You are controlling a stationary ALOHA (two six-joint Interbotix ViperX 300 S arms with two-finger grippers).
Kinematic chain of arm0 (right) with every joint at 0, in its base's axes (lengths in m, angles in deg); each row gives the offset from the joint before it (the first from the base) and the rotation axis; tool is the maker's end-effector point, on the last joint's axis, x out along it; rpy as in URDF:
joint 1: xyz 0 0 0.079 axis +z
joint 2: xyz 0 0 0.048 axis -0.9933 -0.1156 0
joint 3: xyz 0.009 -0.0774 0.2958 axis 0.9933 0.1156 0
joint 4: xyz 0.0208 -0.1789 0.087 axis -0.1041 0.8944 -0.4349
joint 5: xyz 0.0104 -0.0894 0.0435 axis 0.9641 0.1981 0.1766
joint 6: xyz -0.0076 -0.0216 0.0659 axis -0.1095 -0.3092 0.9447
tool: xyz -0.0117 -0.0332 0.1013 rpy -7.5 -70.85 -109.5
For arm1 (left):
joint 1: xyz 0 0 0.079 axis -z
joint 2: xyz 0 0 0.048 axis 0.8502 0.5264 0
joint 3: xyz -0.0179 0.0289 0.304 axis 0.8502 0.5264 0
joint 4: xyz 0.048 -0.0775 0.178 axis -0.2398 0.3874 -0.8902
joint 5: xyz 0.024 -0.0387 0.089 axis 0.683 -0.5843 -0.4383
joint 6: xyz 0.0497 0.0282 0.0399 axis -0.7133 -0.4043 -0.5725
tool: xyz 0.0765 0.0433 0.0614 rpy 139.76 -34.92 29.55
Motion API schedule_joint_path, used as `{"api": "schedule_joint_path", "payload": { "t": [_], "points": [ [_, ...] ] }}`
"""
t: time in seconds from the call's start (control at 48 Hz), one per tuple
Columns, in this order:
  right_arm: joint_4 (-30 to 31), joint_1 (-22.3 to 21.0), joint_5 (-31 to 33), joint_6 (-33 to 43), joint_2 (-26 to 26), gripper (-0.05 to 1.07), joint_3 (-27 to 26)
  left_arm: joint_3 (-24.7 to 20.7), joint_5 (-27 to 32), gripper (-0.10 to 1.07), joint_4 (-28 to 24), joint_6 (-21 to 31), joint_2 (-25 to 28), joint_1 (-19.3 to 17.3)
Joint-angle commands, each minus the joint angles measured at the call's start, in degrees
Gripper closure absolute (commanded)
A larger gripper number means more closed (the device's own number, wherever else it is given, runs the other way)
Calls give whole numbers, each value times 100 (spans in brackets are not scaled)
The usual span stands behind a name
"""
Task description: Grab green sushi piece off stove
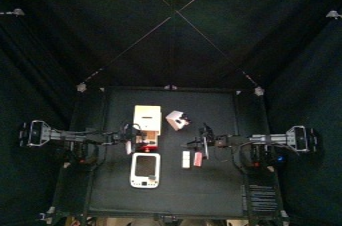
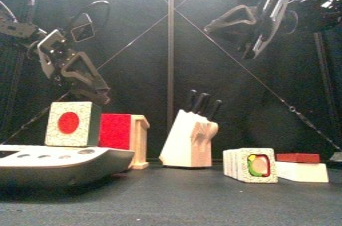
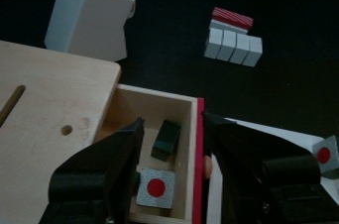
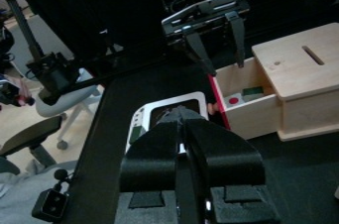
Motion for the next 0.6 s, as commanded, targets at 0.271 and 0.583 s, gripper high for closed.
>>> {"api": "schedule_joint_path", "payload": {
  "t": [0.271, 0.583],
  "points": [
    [-18, -35, -53, 0, 26, 65, -141, -325, 70, 11, 79, 18, 79, 1784],
    [-26, -26, -53, 9, -9, 65, -149, -1195, 1169, 11, 536, 18, 1028, 2681]
  ]
}}
